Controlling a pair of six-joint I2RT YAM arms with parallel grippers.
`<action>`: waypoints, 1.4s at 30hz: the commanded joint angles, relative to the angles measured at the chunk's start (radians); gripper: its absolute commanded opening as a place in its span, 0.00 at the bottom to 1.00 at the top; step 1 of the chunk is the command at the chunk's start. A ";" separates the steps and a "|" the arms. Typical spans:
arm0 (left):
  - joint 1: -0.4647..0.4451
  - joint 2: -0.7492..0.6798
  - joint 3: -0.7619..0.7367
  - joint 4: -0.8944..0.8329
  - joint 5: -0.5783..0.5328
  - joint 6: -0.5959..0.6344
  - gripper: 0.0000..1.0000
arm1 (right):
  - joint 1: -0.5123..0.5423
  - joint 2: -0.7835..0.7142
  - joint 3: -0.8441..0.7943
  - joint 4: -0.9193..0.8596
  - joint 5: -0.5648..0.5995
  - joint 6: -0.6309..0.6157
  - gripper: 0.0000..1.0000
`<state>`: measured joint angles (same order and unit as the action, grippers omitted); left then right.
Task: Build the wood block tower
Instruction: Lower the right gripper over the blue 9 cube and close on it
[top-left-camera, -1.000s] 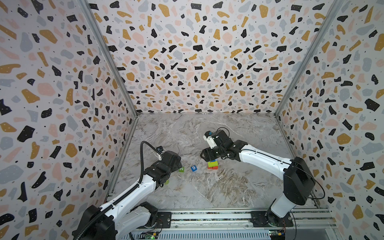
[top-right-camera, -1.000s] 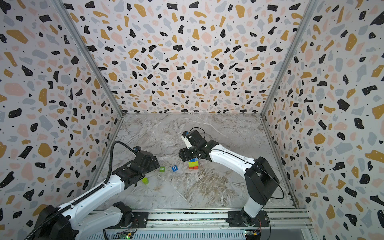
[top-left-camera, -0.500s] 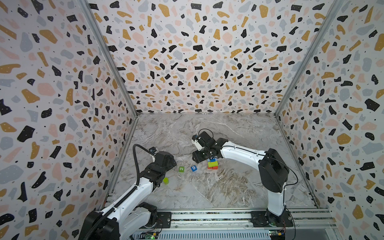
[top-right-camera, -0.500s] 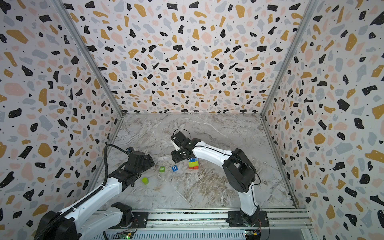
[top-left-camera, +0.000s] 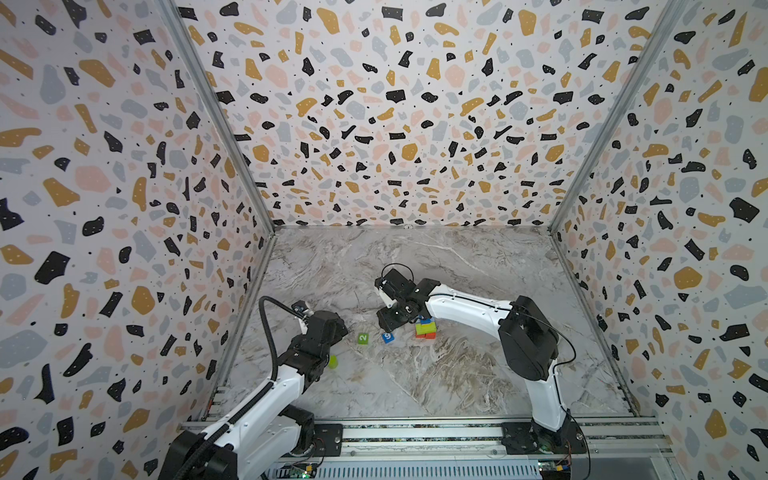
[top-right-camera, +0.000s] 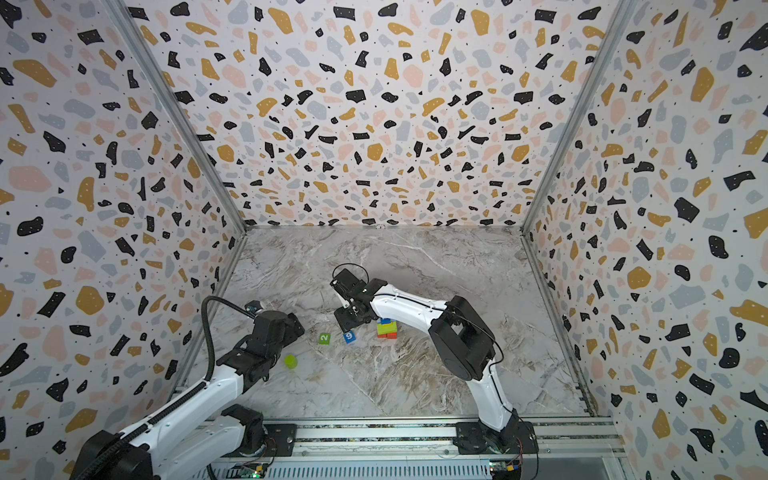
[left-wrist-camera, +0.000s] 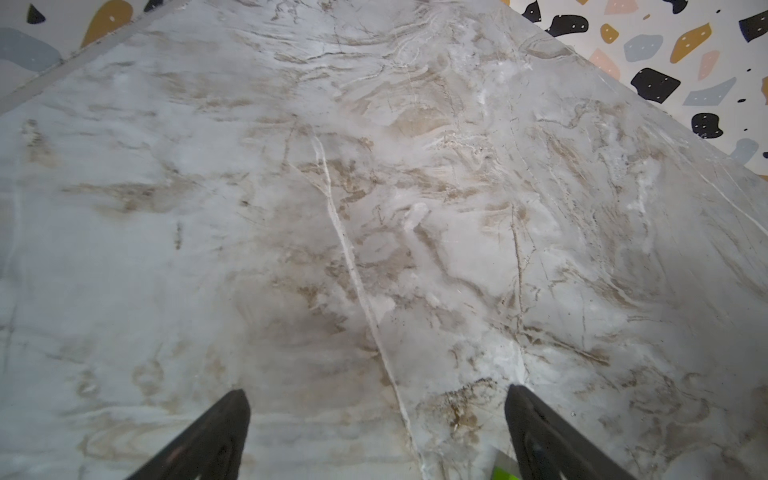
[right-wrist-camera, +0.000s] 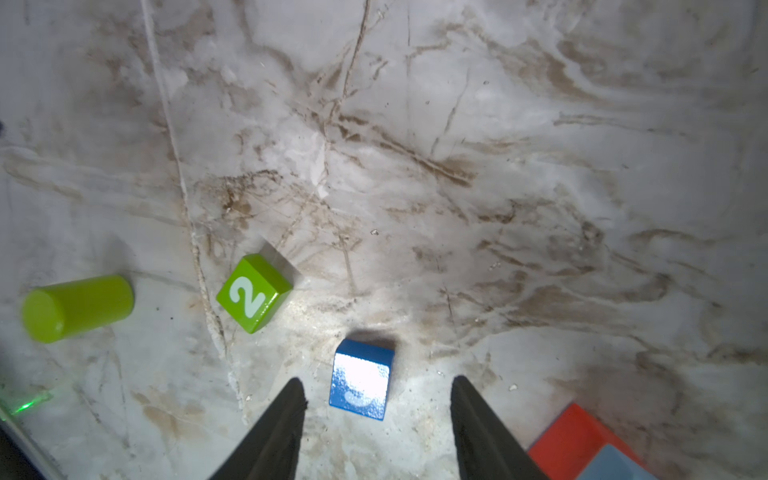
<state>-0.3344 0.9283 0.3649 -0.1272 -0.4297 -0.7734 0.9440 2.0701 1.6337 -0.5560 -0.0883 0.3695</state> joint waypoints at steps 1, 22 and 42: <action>0.006 -0.039 -0.017 0.037 -0.047 0.004 0.97 | 0.018 0.017 0.050 -0.062 0.024 0.005 0.61; 0.008 -0.106 -0.037 0.020 -0.065 -0.011 0.97 | 0.077 0.107 0.114 -0.148 0.126 0.008 0.61; 0.008 -0.108 -0.037 0.020 -0.058 -0.011 0.96 | 0.093 0.148 0.104 -0.152 0.145 0.010 0.56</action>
<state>-0.3309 0.8276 0.3428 -0.1287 -0.4736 -0.7788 1.0321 2.2051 1.7142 -0.6727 0.0425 0.3756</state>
